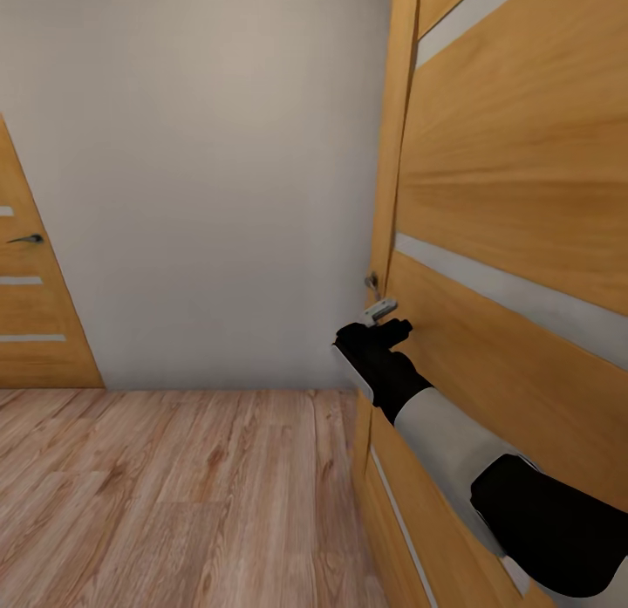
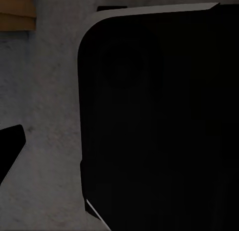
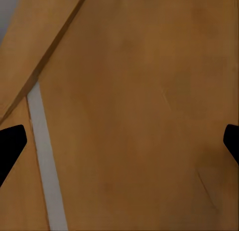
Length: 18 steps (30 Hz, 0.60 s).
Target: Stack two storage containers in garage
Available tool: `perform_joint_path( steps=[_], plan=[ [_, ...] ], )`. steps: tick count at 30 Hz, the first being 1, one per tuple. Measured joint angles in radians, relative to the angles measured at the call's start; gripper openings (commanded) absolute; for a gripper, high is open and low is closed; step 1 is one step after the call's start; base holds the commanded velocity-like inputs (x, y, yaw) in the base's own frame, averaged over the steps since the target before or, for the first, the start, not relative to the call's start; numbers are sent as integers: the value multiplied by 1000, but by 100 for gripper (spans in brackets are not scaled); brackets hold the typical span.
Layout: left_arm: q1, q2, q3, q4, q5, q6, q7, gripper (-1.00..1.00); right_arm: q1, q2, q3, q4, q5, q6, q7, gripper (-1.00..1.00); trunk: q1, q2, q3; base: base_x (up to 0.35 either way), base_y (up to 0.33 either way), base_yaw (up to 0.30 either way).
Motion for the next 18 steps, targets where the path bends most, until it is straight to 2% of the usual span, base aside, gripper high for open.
perform_joint_path(
  steps=[6, 11, 18],
  plan=[
    [0, 0, 0, 0, 0, 0, 0, 100, 0, 0, 1, 1, -13, -12, -34, 100, 0, 0, 0, 17, 0, 0],
    [0, 0, 0, 0, 0, 0, 0, 100, 0, 0, 2, 24, 10, -1, -55, 100, 0, 0, 0, 1, 0, 0],
    [0, 0, 0, 0, 0, 0, 0, 100, 0, 0, 1, 47, 20, 4, -61, 100, 0, 0, 0, 0, 0, 0]
  ],
)
